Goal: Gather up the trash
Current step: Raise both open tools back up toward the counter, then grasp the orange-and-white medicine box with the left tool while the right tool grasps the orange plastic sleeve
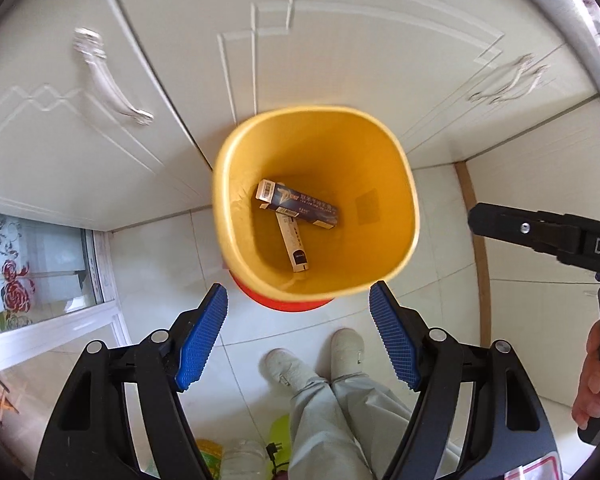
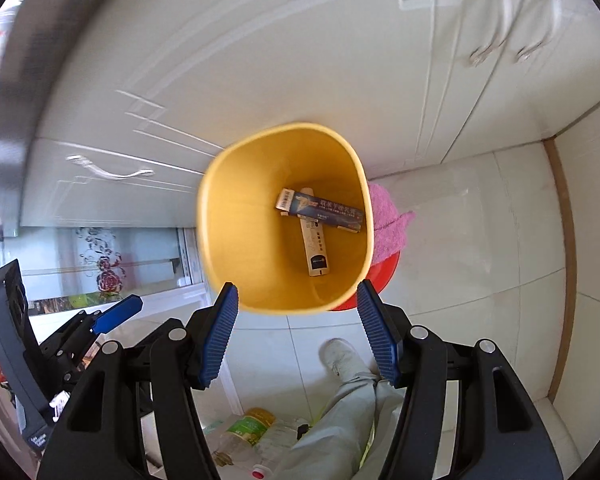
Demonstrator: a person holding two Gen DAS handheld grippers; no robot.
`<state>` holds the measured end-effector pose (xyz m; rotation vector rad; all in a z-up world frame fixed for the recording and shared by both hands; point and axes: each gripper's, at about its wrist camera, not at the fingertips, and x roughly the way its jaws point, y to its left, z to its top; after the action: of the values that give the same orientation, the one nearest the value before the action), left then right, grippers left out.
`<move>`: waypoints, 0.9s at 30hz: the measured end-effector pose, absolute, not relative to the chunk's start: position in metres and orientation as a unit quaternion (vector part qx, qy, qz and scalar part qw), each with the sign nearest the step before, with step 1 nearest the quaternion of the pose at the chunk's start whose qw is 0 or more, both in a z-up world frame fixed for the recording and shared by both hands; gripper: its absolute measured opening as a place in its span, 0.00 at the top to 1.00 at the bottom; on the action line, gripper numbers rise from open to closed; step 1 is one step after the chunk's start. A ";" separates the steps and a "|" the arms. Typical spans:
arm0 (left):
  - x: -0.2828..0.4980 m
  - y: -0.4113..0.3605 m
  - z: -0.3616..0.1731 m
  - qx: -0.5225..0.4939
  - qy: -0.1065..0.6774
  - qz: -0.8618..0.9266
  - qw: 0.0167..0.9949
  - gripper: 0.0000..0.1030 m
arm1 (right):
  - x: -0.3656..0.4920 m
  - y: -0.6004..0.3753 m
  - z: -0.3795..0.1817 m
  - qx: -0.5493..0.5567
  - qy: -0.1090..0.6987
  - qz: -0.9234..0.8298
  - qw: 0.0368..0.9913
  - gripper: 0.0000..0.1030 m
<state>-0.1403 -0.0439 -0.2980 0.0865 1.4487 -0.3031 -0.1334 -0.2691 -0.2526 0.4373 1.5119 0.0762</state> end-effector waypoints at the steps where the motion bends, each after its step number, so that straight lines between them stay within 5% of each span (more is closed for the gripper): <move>1: -0.144 -0.042 -0.291 0.038 0.656 -0.137 0.741 0.29 | -0.136 -0.269 -0.242 0.195 0.673 0.036 0.712 0.39; 14: -0.165 -0.003 -0.175 0.019 0.556 -0.117 0.823 0.28 | -0.156 -0.248 -0.075 0.127 0.523 0.049 0.841 0.39; 27: -0.056 -0.001 -0.128 -0.003 0.507 -0.069 0.859 0.27 | -0.061 -0.252 -0.033 0.109 0.480 0.060 0.868 0.39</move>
<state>-0.0557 -0.0012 -0.1282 -0.0059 1.0645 -0.1452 -0.0612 -0.2519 -0.0325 0.2273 1.0047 0.1246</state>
